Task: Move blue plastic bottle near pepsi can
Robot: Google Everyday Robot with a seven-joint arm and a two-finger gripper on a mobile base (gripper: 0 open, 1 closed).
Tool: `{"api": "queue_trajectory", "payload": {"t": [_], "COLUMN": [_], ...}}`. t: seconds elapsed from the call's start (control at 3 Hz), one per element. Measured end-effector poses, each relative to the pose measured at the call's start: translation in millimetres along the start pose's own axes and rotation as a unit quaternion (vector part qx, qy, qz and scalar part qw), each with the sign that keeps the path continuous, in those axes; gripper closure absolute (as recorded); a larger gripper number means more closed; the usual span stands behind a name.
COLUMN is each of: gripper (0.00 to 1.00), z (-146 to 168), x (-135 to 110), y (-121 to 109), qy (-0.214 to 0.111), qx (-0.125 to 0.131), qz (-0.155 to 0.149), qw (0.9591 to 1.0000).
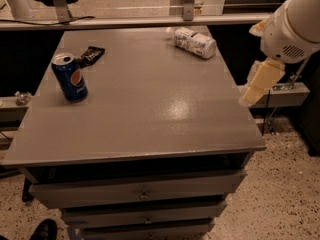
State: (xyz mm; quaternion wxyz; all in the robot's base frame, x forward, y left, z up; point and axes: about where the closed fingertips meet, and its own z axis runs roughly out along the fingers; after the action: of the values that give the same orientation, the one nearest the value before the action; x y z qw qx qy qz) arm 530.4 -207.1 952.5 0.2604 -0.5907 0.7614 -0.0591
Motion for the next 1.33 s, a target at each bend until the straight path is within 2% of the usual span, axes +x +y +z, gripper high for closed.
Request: {"api": "queue_trajectory", "payload": {"t": [0.33, 0.67, 1.0, 1.33], "gripper": [0.0, 0.0, 0.0, 0.0], "z": [32, 60, 95, 95], "x": [-4, -11, -21, -21], "y": [-48, -90, -126, -126], "qy": [-0.029, -0.062, -0.095, -0.095], "qx": [0.022, 0.033, 0.048, 0.048], "qz": [0.015, 0.041, 0.065, 0.065], "qw": [0.9992, 0.9967, 0.9922, 0.9922]}}
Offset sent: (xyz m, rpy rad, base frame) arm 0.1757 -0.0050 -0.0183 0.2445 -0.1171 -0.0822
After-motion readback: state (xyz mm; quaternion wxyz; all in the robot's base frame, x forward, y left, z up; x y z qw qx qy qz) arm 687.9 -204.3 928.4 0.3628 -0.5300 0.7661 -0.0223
